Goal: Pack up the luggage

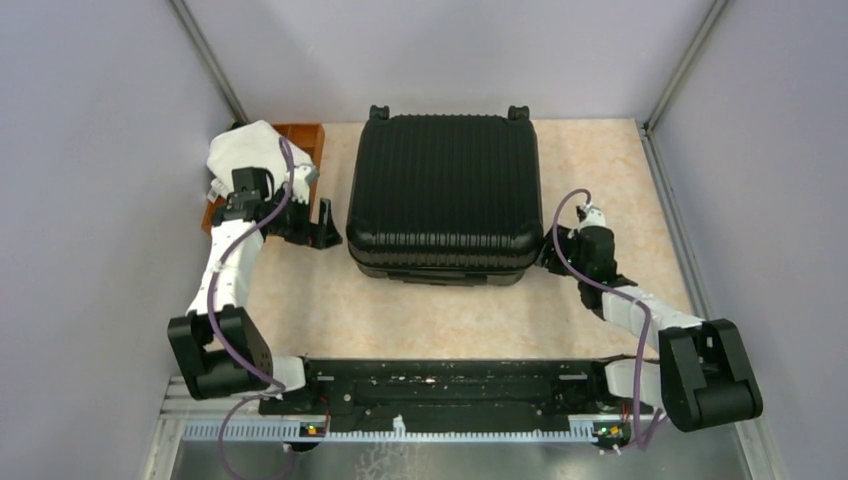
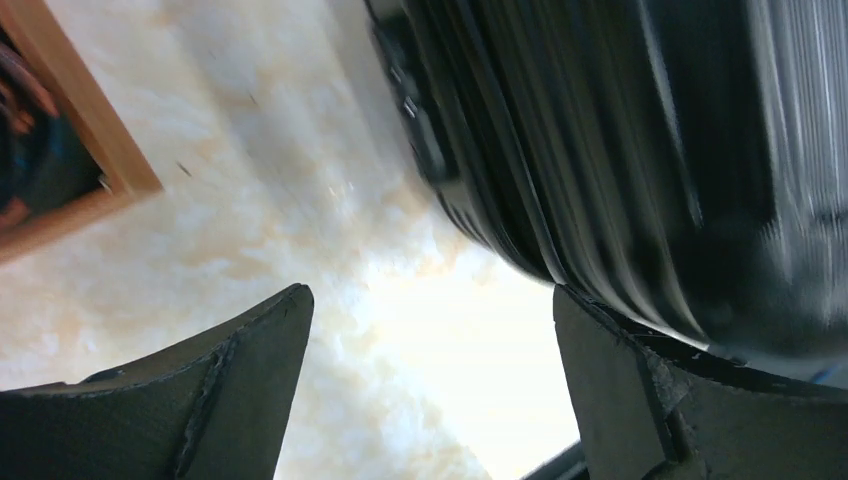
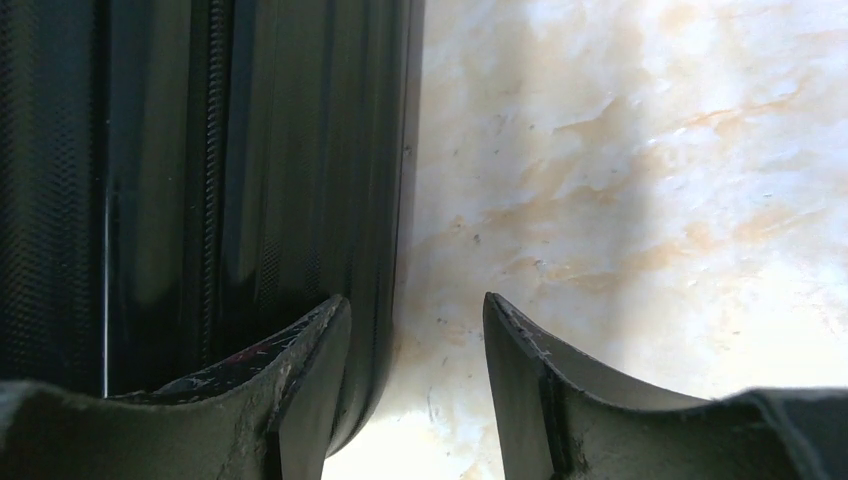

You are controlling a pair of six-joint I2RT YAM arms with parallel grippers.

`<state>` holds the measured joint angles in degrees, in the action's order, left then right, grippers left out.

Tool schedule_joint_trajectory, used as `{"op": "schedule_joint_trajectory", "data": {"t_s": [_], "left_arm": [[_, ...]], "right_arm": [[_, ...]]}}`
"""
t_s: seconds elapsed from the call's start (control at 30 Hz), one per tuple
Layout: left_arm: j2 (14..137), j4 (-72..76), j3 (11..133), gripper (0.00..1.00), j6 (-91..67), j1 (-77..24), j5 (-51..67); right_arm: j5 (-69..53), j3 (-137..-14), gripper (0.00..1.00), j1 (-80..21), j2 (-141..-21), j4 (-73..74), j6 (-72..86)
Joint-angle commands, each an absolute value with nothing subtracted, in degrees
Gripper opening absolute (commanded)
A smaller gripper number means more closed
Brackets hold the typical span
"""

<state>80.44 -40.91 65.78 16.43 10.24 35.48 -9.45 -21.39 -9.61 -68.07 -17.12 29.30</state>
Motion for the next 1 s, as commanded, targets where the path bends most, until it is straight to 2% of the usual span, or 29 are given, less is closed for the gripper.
{"op": "schedule_joint_trajectory", "data": {"t_s": [0.0, 0.1, 0.23, 0.37, 0.53, 0.77, 0.97], "left_arm": [[73.7, -47.7, 60.4, 0.95, 29.2, 10.2, 34.5], [72.2, -51.0, 59.0, 0.9, 34.9, 10.1, 35.4], [72.1, -53.3, 58.4, 0.9, 37.7, 10.2, 36.7], [70.3, -44.9, 56.0, 0.92, 34.5, 10.1, 38.9], [70.7, -29.9, 56.5, 0.92, 25.7, 10.1, 33.5], [75.9, -22.5, 61.9, 0.92, 19.2, 10.0, 32.7], [77.9, -20.7, 63.6, 0.92, 16.7, 9.1, 33.8]], "right_arm": [[-12.2, -26.2, 0.54, -17.1, -70.0, -21.5, 30.7], [-11.0, -28.6, 0.54, -21.1, -72.3, -20.9, 30.7], [-11.1, -28.0, 0.54, -21.5, -72.2, -21.2, 31.2], [-5.0, -26.6, 0.55, -21.4, -69.0, -15.1, 30.2], [-0.8, -19.2, 0.6, -21.3, -60.6, -14.4, 29.4], [-6.7, -12.1, 0.63, -21.4, -51.7, -21.4, 26.0], [-17.5, -5.9, 0.61, -21.4, -50.8, -38.9, 25.6]]}}
